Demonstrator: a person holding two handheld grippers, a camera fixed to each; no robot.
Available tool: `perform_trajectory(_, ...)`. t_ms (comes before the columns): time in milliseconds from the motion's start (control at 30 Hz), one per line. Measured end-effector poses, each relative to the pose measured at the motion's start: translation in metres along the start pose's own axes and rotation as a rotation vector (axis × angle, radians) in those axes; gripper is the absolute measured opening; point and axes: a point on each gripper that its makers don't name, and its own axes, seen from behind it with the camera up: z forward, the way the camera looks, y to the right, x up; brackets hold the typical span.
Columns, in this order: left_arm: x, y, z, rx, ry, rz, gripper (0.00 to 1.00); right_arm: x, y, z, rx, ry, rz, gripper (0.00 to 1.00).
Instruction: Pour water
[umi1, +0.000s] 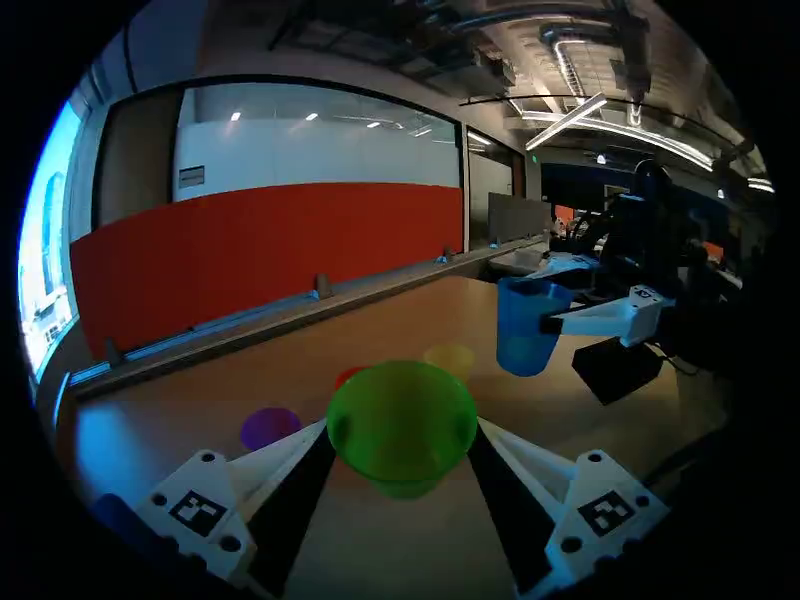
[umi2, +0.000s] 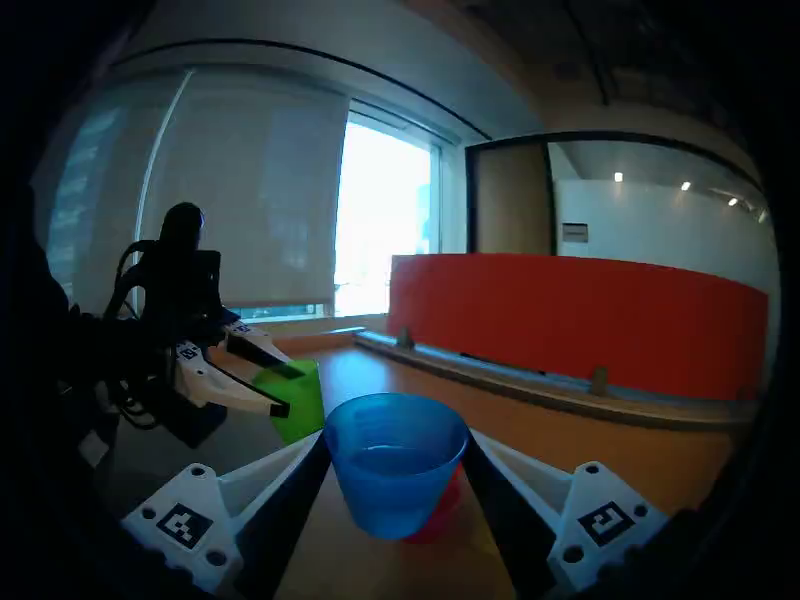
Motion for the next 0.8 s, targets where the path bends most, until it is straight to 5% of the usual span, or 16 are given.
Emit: perform_trajectory(800, 0.015, 0.006, 0.0, -0.005, 0.049, 0.019, 0.87, 0.0, 0.001, 0.0, 0.003, -0.003, -0.001, 0.91)
